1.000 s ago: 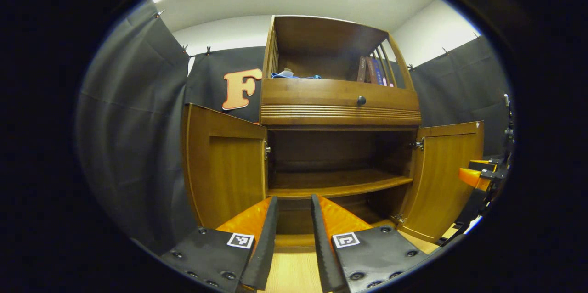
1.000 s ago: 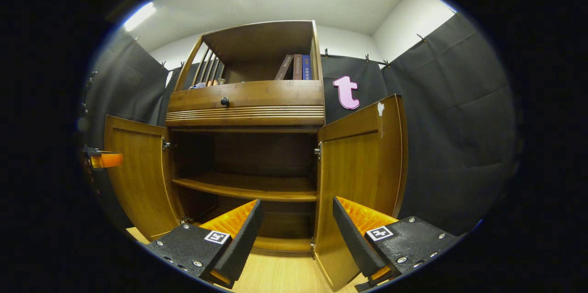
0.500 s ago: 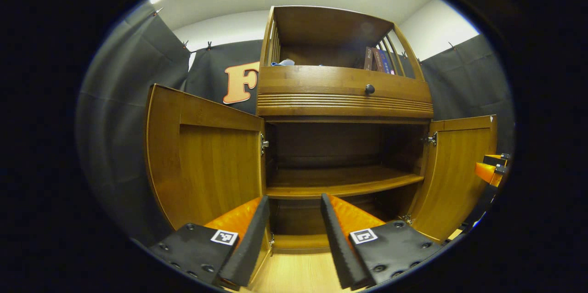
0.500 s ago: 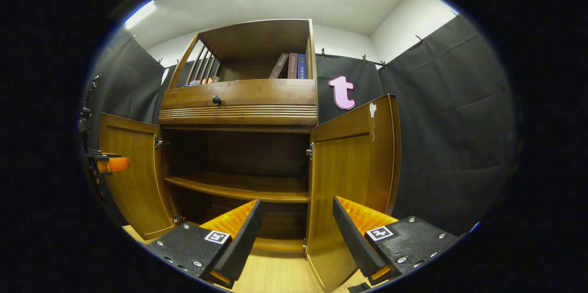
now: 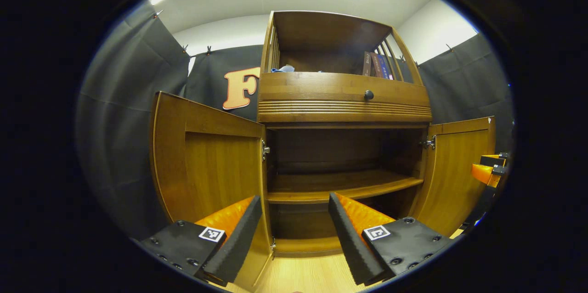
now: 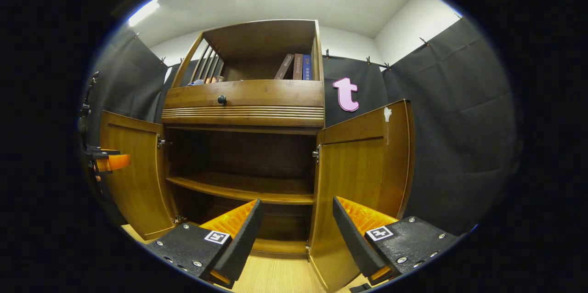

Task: Open the right door of the double-door shoe cabinet with the right hand, and open the left door with the left hand.

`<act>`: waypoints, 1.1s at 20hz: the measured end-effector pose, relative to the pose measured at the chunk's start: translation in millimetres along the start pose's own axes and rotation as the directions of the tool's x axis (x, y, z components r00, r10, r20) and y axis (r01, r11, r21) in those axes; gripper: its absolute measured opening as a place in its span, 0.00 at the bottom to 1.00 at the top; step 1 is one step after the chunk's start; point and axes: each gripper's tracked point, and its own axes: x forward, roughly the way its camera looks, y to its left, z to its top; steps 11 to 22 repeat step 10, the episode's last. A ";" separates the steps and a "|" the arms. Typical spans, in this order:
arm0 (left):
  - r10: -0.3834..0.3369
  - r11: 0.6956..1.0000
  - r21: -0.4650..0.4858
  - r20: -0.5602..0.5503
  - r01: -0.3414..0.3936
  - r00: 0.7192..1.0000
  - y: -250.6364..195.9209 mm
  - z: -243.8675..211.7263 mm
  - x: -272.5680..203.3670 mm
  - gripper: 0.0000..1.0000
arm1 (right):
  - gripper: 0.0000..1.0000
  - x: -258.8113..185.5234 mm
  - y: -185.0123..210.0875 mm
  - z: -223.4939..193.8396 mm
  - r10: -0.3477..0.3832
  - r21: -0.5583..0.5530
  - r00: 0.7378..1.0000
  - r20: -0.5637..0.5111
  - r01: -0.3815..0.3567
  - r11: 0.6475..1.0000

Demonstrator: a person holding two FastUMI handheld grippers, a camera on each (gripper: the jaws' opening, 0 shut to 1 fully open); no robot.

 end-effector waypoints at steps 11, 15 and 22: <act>0.038 0.999 0.004 0.002 -0.038 0.999 15.5 2.2 -8.9 0.95 | 0.99 2.2 6.3 0.4 0.008 0.023 1.000 0.002 -0.008 1.000; 0.038 0.999 0.004 0.002 -0.038 0.999 15.5 2.2 -8.9 0.95 | 0.99 2.2 6.3 0.4 0.008 0.023 1.000 0.002 -0.008 1.000; 0.038 0.999 0.004 0.002 -0.038 0.999 15.5 2.2 -8.9 0.95 | 0.99 2.2 6.3 0.4 0.008 0.023 1.000 0.002 -0.008 1.000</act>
